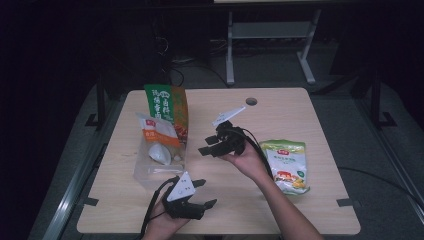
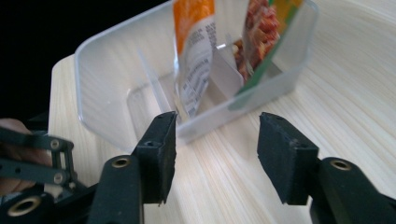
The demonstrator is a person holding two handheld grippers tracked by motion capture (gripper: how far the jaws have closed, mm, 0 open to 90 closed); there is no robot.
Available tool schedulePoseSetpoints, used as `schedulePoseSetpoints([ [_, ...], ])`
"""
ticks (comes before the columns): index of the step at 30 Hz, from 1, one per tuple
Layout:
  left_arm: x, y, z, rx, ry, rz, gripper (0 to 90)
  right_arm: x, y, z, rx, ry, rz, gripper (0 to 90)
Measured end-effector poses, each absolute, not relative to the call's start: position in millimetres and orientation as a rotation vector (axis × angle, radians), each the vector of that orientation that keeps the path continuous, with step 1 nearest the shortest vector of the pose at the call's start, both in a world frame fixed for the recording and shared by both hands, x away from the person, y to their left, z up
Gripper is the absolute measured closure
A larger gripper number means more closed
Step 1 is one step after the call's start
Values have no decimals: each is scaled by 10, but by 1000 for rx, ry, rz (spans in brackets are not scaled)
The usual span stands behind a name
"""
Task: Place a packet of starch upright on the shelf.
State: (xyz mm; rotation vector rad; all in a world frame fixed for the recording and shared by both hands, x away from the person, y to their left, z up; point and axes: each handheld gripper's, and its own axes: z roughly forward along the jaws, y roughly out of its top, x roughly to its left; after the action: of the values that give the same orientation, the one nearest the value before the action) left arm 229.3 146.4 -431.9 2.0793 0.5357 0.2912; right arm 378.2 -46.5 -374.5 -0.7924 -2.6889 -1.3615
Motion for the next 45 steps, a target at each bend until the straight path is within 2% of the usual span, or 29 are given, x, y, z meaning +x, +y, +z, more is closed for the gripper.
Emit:
schedulePoseSetpoints([
  [11, 2297, 1460, -4325, 2075, 542, 284, 309, 3693, -819, -3747, -853, -2694, -1342, 401],
  [28, 2303, 1460, -4333, 2080, 537, 280, 302, 3588, -1142, -3820, -942, -2681, -1317, 363],
  [45, 2301, 1449, -4342, 2078, 536, 276, 297, 3467, -1648, -3877, -1088, -2671, -1317, 339],
])
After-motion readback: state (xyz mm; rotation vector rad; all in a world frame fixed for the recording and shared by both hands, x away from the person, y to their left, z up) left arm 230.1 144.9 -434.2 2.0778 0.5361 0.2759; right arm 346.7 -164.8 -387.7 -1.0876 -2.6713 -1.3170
